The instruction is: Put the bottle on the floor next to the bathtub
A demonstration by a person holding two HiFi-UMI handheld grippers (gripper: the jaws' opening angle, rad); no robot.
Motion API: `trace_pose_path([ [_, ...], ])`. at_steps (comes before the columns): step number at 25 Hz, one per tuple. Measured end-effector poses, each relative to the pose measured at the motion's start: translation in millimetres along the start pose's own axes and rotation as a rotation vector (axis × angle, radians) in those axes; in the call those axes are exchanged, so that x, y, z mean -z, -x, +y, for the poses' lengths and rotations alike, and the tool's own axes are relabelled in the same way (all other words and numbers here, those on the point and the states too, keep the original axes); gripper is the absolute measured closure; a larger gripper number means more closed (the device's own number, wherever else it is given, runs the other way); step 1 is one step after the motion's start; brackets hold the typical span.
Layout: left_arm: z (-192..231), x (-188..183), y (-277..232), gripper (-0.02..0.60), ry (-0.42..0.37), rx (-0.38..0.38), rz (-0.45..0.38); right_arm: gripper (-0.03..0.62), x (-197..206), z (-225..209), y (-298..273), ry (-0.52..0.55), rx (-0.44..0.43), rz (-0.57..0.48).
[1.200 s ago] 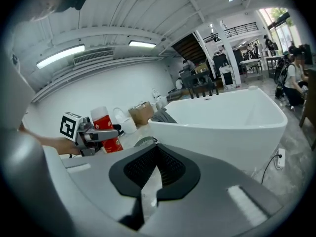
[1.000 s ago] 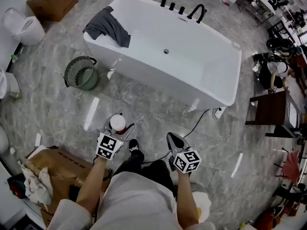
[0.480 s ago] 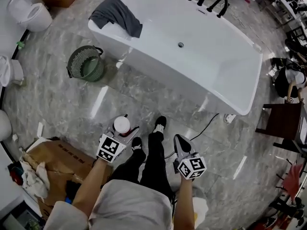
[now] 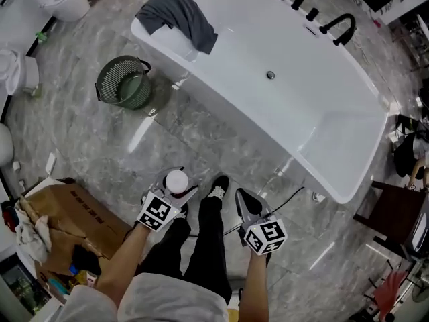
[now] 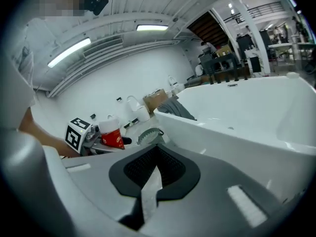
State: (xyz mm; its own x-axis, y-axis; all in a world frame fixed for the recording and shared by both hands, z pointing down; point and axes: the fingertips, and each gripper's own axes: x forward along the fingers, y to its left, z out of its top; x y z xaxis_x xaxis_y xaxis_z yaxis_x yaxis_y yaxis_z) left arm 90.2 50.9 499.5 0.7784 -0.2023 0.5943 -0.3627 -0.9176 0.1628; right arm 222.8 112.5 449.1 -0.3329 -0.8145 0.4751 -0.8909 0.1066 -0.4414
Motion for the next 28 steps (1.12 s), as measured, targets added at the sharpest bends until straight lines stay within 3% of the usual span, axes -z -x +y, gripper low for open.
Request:
trace_pose_path([
  [6,27.3,5.8,-47.2,0.249,-0.014,-0.115,0.036,0.594,-12.4,-35.9,-52.6,0.12,-0.068,0.112],
  [10,43.8,20.6,-83.7,0.249,-0.03,-0.119,0.08,0.594,-11.1,-42.8,-87.6,0.172,-0.128,0.149],
  [13,45.7,29.4,-111.3,0.249,-0.053,-0.109,0.107,0.593,-3.4,-45.4,-100.6,0.31,-0.207,0.226],
  [16,42.9,40.5,-132.9,0.249,-0.105,-0.079,0.134,0.592,6.4,-42.5,-108.2,0.472,-0.311,0.293],
  [20,30.7,53.6,-152.7,0.249,-0.164,-0.027,0.16,0.587,8.0,-36.8,-116.6,0.543,-0.436,0.336],
  [25,0.9,66.2,-160.0,0.249,-0.273,0.114,0.201,0.417,22.9,-10.3,-119.7,0.714,-0.608,0.388],
  [28,-11.4,77.4,-161.0,0.249,-0.329,0.186,0.219,0.39,31.2,7.7,-120.0,0.788,-0.694,0.407],
])
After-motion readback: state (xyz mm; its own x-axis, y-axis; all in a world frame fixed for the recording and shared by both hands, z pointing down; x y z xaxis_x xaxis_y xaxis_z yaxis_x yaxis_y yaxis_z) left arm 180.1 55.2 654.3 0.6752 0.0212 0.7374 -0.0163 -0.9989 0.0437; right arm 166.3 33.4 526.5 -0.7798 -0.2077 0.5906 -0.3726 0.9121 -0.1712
